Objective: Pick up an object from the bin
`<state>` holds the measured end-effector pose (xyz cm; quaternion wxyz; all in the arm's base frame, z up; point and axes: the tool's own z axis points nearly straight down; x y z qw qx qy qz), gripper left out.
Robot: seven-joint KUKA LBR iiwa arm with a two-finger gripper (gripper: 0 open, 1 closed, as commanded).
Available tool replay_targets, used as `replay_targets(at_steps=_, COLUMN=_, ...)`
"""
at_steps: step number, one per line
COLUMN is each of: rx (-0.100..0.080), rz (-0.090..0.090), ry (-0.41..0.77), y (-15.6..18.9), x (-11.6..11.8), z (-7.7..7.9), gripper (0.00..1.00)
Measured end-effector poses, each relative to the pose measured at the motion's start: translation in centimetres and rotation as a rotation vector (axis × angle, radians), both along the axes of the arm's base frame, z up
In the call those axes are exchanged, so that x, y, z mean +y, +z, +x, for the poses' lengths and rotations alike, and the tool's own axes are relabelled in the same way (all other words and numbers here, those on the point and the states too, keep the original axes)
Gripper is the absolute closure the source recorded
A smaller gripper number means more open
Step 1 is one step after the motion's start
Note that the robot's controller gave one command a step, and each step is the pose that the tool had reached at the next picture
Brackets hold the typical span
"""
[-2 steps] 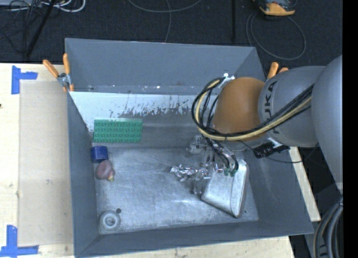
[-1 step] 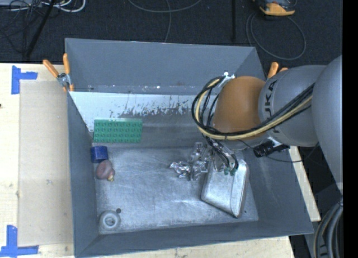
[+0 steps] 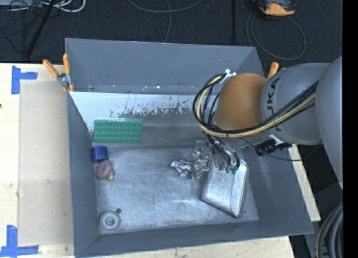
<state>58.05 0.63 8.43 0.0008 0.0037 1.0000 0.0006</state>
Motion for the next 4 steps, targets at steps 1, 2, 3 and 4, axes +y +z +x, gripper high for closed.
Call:
replay_targets(at_steps=1, rx=-0.002, rz=0.0, ry=-0.001, y=2.9, x=0.0, z=0.1, gripper=1.0)
replay_targets(at_steps=2, rx=-0.001, rz=0.0, ry=-0.002, y=5.6, x=0.0, z=0.2, gripper=1.0)
replay_targets(at_steps=3, rx=-0.001, rz=0.0, ry=-0.003, y=7.9, x=0.0, z=0.3, gripper=1.0)
replay_targets(at_steps=4, rx=0.0, rz=0.0, ry=-0.003, y=8.7, x=0.0, z=0.3, gripper=1.0)
